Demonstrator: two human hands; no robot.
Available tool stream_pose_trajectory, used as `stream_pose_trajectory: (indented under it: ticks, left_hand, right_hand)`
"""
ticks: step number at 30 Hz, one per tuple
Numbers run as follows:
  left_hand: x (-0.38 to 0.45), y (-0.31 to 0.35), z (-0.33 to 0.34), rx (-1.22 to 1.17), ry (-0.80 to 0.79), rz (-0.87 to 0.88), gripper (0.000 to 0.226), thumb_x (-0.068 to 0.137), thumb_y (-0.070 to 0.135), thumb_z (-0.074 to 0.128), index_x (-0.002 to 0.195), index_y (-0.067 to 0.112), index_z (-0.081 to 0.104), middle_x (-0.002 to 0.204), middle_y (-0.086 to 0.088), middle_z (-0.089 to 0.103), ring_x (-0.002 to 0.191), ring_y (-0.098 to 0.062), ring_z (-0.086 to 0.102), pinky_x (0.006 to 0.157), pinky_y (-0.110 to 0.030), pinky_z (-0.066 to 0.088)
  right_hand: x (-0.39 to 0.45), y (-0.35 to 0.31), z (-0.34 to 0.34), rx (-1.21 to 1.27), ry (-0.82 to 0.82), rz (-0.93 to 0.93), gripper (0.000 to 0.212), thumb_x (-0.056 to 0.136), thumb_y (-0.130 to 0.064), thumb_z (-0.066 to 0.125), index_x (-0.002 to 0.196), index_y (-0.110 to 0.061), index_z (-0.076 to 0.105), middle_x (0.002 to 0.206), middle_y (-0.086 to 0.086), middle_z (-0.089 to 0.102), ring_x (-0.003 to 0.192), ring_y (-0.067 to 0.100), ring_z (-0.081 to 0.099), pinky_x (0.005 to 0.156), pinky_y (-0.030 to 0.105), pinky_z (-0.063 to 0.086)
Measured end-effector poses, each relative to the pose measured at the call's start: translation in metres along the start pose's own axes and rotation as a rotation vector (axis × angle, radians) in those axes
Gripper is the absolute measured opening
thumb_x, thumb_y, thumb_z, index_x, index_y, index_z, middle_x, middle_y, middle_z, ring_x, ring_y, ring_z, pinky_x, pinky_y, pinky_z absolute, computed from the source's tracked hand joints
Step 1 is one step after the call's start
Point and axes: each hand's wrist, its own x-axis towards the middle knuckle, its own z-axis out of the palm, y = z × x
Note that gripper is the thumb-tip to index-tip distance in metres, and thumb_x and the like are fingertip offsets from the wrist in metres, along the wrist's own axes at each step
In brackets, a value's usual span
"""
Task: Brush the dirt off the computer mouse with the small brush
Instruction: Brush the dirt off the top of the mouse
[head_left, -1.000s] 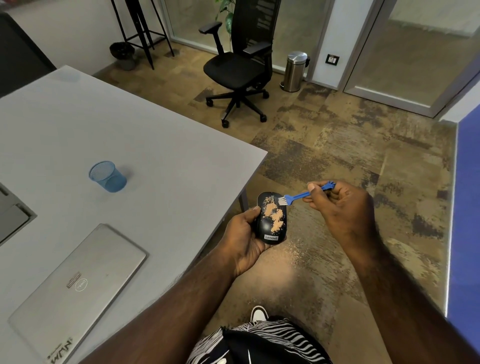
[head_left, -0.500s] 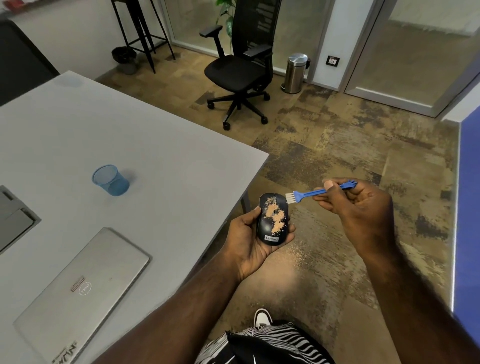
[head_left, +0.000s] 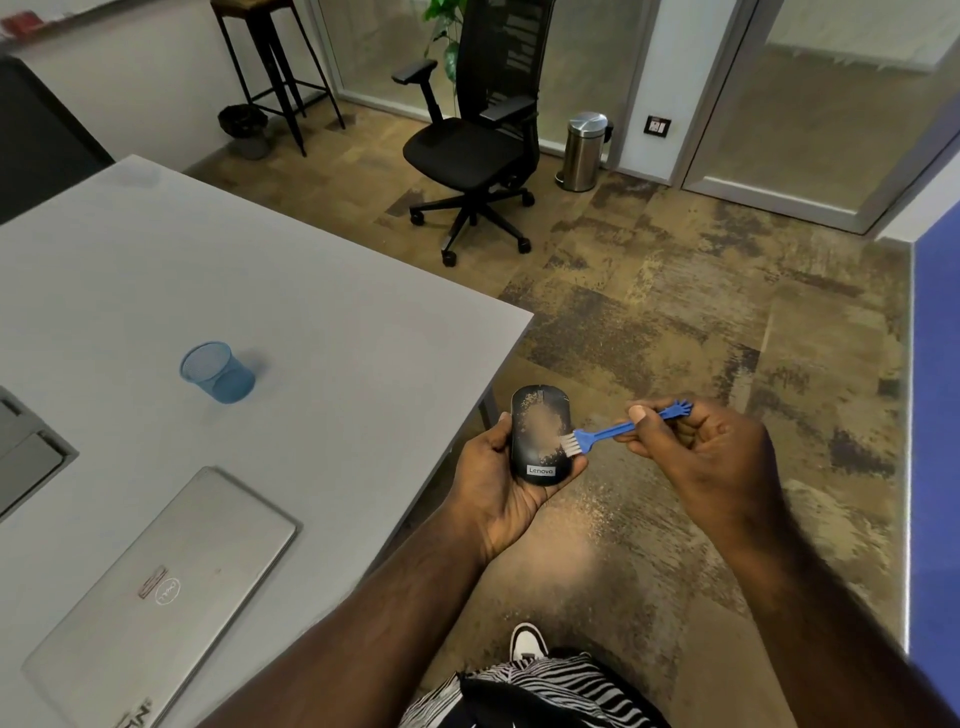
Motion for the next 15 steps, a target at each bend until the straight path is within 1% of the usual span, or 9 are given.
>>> stream_pose_trajectory:
  ticks: [1,2,4,5,7,9,11,13,15]
  left_hand:
    - [0.0,0.0,0.001,0.005,0.0,-0.01,0.051,0.102,0.036,0.031,0.111,-0.004,0.061,0.103,-0.028,0.07,0.083,-0.039,0.07,0.072,-0.05,0.058]
    - [0.0,0.0,0.002,0.012,0.001,-0.025,0.053,0.102,0.037,0.03,0.115,-0.006,0.059,0.106,-0.03,0.067,0.086,-0.04,0.067,0.074,-0.049,0.058]
    - [-0.001,0.0,0.003,0.023,0.007,-0.048,0.056,0.102,0.037,0.029,0.12,-0.008,0.055,0.109,-0.032,0.062,0.09,-0.04,0.062,0.077,-0.047,0.057]
    - [-0.001,0.0,0.003,0.024,0.01,-0.051,0.056,0.102,0.037,0.029,0.121,-0.009,0.054,0.109,-0.032,0.062,0.091,-0.039,0.061,0.077,-0.047,0.057]
    - [0.0,0.0,0.004,0.03,0.015,-0.047,0.055,0.102,0.037,0.03,0.123,-0.008,0.054,0.108,-0.032,0.063,0.089,-0.039,0.062,0.076,-0.046,0.058]
    - [0.0,-0.001,0.005,0.05,0.019,-0.042,0.054,0.102,0.037,0.03,0.12,-0.007,0.055,0.104,-0.032,0.066,0.087,-0.04,0.063,0.075,-0.046,0.058]
    - [0.0,-0.001,0.005,0.059,0.018,-0.041,0.054,0.102,0.037,0.03,0.12,-0.007,0.056,0.101,-0.031,0.067,0.087,-0.04,0.063,0.075,-0.046,0.058]
    - [0.0,-0.002,0.005,0.068,0.023,-0.041,0.056,0.102,0.037,0.029,0.124,-0.009,0.053,0.103,-0.03,0.065,0.089,-0.039,0.062,0.076,-0.047,0.058]
    - [0.0,-0.002,0.005,0.07,0.03,-0.044,0.056,0.102,0.037,0.03,0.127,-0.009,0.051,0.103,-0.029,0.065,0.091,-0.038,0.062,0.077,-0.046,0.057]
  right_hand:
    - [0.001,0.001,0.0,-0.01,0.014,-0.001,0.027,0.09,-0.026,0.071,0.087,-0.053,0.073,0.073,0.008,0.075,0.067,0.042,0.072,0.055,0.056,0.058]
    - [0.002,0.001,-0.001,-0.021,0.028,-0.001,0.024,0.09,-0.027,0.07,0.087,-0.051,0.073,0.074,0.004,0.076,0.067,0.038,0.074,0.056,0.056,0.059]
    - [0.004,0.002,-0.003,-0.046,0.053,-0.007,0.018,0.09,-0.028,0.07,0.09,-0.047,0.071,0.08,-0.011,0.077,0.068,0.027,0.076,0.058,0.054,0.06]
    - [0.005,0.002,-0.004,-0.045,0.063,-0.01,0.017,0.09,-0.03,0.07,0.09,-0.047,0.071,0.08,-0.013,0.077,0.067,0.03,0.075,0.057,0.055,0.06]
    - [0.004,0.002,-0.004,-0.03,0.072,-0.018,0.017,0.089,-0.033,0.069,0.088,-0.05,0.072,0.079,-0.005,0.077,0.065,0.037,0.073,0.054,0.057,0.058]
    - [0.004,0.0,-0.003,-0.034,0.059,-0.036,0.022,0.089,-0.032,0.07,0.087,-0.054,0.071,0.073,0.004,0.075,0.063,0.041,0.072,0.052,0.059,0.057]
    - [0.006,0.001,-0.001,-0.058,0.055,-0.017,0.024,0.09,-0.027,0.071,0.086,-0.051,0.07,0.072,0.001,0.075,0.064,0.041,0.072,0.053,0.061,0.057]
    - [0.01,0.004,-0.002,-0.067,0.077,0.015,0.022,0.091,-0.024,0.071,0.09,-0.046,0.068,0.073,-0.012,0.076,0.066,0.033,0.075,0.057,0.059,0.059]
    - [0.013,0.006,-0.003,-0.043,0.108,0.015,0.02,0.091,-0.024,0.072,0.091,-0.043,0.068,0.077,-0.019,0.076,0.068,0.018,0.077,0.061,0.051,0.062]
